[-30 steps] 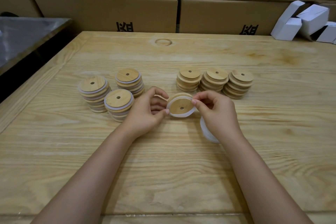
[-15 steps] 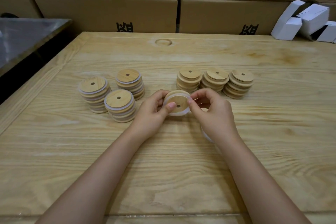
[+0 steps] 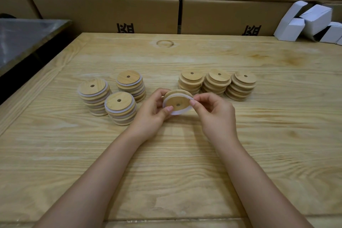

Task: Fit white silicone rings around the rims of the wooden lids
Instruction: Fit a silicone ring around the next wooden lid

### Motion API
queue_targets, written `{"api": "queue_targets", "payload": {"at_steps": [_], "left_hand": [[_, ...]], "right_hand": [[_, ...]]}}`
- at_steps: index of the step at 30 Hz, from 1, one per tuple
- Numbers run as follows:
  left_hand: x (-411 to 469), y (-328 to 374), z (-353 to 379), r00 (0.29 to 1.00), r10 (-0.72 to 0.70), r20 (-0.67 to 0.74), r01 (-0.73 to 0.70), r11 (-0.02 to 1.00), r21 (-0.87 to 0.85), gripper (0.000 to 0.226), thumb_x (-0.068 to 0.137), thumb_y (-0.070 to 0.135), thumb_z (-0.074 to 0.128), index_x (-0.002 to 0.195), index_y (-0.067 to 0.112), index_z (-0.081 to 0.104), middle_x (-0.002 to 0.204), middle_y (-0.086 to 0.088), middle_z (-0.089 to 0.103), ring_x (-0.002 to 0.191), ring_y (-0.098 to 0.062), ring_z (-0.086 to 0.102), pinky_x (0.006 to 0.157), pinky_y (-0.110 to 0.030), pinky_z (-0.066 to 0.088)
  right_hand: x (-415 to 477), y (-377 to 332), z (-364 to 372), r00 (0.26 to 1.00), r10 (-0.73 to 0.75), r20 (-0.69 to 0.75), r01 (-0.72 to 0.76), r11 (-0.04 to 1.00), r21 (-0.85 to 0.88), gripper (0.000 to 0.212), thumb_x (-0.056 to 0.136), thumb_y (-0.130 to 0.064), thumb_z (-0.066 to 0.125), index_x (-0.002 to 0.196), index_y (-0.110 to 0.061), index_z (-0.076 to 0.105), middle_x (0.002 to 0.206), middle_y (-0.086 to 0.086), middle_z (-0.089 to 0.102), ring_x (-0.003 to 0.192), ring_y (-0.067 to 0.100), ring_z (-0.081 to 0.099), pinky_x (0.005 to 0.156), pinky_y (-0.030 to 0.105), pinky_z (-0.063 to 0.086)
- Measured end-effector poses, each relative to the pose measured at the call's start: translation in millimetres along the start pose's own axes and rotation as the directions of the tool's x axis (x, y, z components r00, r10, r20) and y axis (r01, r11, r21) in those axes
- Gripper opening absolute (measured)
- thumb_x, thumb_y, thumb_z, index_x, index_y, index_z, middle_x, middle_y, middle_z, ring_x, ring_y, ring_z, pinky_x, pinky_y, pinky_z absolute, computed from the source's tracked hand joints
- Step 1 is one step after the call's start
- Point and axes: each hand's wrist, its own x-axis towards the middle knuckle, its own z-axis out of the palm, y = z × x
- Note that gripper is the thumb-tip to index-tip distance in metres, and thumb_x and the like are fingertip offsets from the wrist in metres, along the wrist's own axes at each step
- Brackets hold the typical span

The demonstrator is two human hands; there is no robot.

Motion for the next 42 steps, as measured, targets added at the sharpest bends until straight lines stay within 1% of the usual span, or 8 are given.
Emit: {"api": "queue_targets", "payload": {"at_steps": [6,11,18,21,26,32,37,42], "left_hand": [[0,3,0,0.998,-0.011,-0.060,0.002,0.991,-0.136,0.032,0.090,-0.013,0.045,0.098,0.017,0.053,0.093,-0.001,0.062,0.084,-0.001,0.065,0.071,-0.020,0.055],[0,3,-1,0.995,-0.061,-0.084,0.038,0.965,-0.258,0.028,0.090,-0.012,0.046,0.099,0.014,0.054,0.090,-0.006,0.065,0.082,-0.010,0.068,0.070,-0.024,0.057],[0,3,-4,0.995,-0.098,-0.015,0.089,0.953,-0.288,0.023,0.087,-0.008,0.051,0.099,0.012,0.048,0.089,-0.012,0.068,0.082,-0.020,0.069,0.074,-0.034,0.059],[-1,4,-4,0.997,-0.074,0.025,0.078,0.972,-0.220,0.029,0.081,-0.008,0.060,0.093,0.013,0.043,0.086,-0.013,0.068,0.079,-0.021,0.067,0.073,-0.036,0.058],[-3,6,4,0.997,0.030,0.073,-0.031,0.999,0.009,0.027,0.080,-0.002,0.066,0.095,0.015,0.050,0.080,0.000,0.064,0.070,-0.005,0.059,0.062,-0.018,0.050],[-1,4,3,0.998,0.059,0.023,-0.058,0.998,-0.030,0.022,0.083,-0.004,0.061,0.095,0.013,0.057,0.086,-0.002,0.063,0.077,-0.009,0.060,0.065,-0.026,0.054],[1,1,0,0.998,0.067,0.005,-0.067,0.996,0.055,0.029,0.085,-0.008,0.057,0.094,0.019,0.053,0.084,0.001,0.059,0.079,-0.007,0.055,0.076,-0.028,0.048],[0,0,0,1.000,0.001,0.013,0.001,0.984,-0.179,0.023,0.085,-0.007,0.054,0.097,0.012,0.048,0.090,-0.006,0.060,0.085,-0.013,0.061,0.077,-0.033,0.057]], "right_hand": [[2,-1,0,0.999,0.047,0.019,-0.049,0.995,0.089,0.022,0.081,-0.013,0.071,0.069,-0.030,0.066,0.072,-0.012,0.070,0.075,0.006,0.067,0.075,0.024,0.053],[0,-6,0,0.999,-0.025,0.047,0.022,0.998,0.066,0.021,0.082,-0.014,0.070,0.073,-0.032,0.065,0.074,-0.015,0.069,0.073,-0.003,0.065,0.070,0.012,0.049],[-5,-6,4,0.999,-0.002,0.038,0.000,0.999,0.051,0.018,0.083,-0.011,0.066,0.078,-0.027,0.059,0.077,-0.011,0.065,0.074,0.006,0.062,0.074,0.028,0.053],[-8,-8,8,0.999,-0.020,0.036,0.019,1.000,0.023,0.014,0.081,-0.007,0.066,0.082,-0.019,0.060,0.080,-0.010,0.064,0.076,0.008,0.062,0.076,0.031,0.053],[-12,-11,9,0.980,-0.198,0.028,0.200,0.970,-0.136,0.010,0.080,-0.005,0.066,0.086,-0.013,0.064,0.082,-0.002,0.065,0.079,0.012,0.061,0.075,0.024,0.048],[-8,-7,7,0.992,-0.125,0.024,0.128,0.983,-0.133,0.008,0.080,-0.013,0.069,0.081,-0.016,0.062,0.080,-0.003,0.066,0.076,0.014,0.064,0.074,0.032,0.052],[-9,-5,10,0.998,-0.056,0.024,0.057,0.997,-0.058,0.023,0.079,-0.012,0.070,0.071,-0.030,0.060,0.074,-0.016,0.065,0.072,0.003,0.064,0.072,0.021,0.053],[-4,-4,8,0.997,0.043,0.062,-0.049,0.994,0.099,0.023,0.079,-0.009,0.071,0.069,-0.028,0.063,0.072,-0.012,0.068,0.070,0.000,0.064,0.068,0.014,0.050]]}}
